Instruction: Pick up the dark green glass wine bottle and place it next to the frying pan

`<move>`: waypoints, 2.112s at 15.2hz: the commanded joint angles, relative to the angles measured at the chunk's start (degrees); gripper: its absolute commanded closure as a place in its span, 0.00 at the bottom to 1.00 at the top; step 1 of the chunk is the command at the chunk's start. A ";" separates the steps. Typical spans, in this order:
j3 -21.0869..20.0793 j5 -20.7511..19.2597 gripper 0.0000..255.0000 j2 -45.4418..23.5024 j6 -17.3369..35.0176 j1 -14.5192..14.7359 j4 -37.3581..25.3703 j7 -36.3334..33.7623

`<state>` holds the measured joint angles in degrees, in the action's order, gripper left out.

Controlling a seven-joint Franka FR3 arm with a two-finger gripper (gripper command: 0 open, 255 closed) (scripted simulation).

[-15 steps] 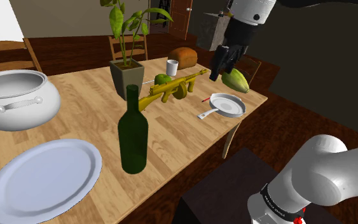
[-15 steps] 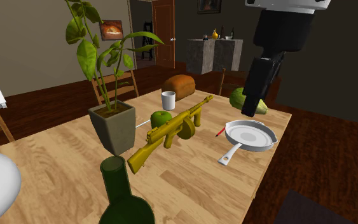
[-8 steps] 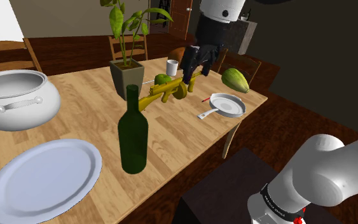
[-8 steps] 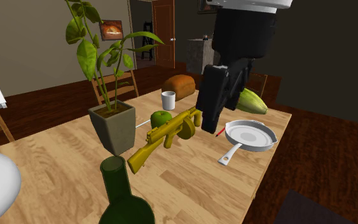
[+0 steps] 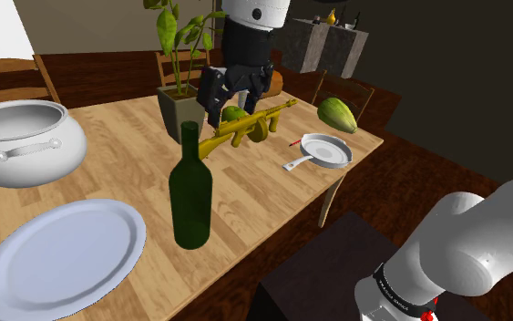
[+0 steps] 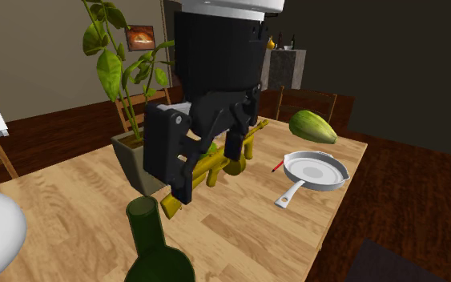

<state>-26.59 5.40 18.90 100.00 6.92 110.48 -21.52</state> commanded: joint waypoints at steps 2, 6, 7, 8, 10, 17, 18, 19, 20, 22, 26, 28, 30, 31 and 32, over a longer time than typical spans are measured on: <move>-3.57 -1.89 0.00 -5.69 -0.04 0.33 -5.60 -4.38; -6.94 -4.94 0.00 -11.96 0.55 1.18 -10.68 -8.94; -6.92 -4.93 0.00 -11.94 1.32 1.20 -9.88 -8.93; -6.92 -4.93 0.00 -11.93 2.09 1.20 -9.10 -8.93; -6.93 -4.94 0.00 -11.96 3.63 1.21 -7.59 -8.94; -6.97 -5.01 0.00 -12.09 5.59 1.22 -5.74 -8.99; -6.97 -5.01 0.00 -12.09 5.59 1.22 -5.74 -8.99; -6.97 -5.01 0.00 -12.09 5.59 1.22 -5.74 -8.99; -6.97 -5.01 0.00 -12.09 5.58 1.22 -5.74 -8.99; -6.97 -5.01 1.00 -12.09 5.58 1.22 -5.74 -8.99; -6.98 -5.01 1.00 -12.09 5.57 1.22 -5.75 -9.00; -6.97 -5.01 1.00 -12.08 5.57 1.22 -5.75 -8.99; -6.97 -5.01 1.00 -12.08 5.58 1.21 -5.74 -8.98; -6.97 -5.01 1.00 -12.09 5.59 1.22 -5.74 -8.99; -6.97 -5.04 1.00 -12.15 4.81 1.20 -6.56 -8.98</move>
<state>-33.59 0.35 6.75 105.23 8.15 104.33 -30.58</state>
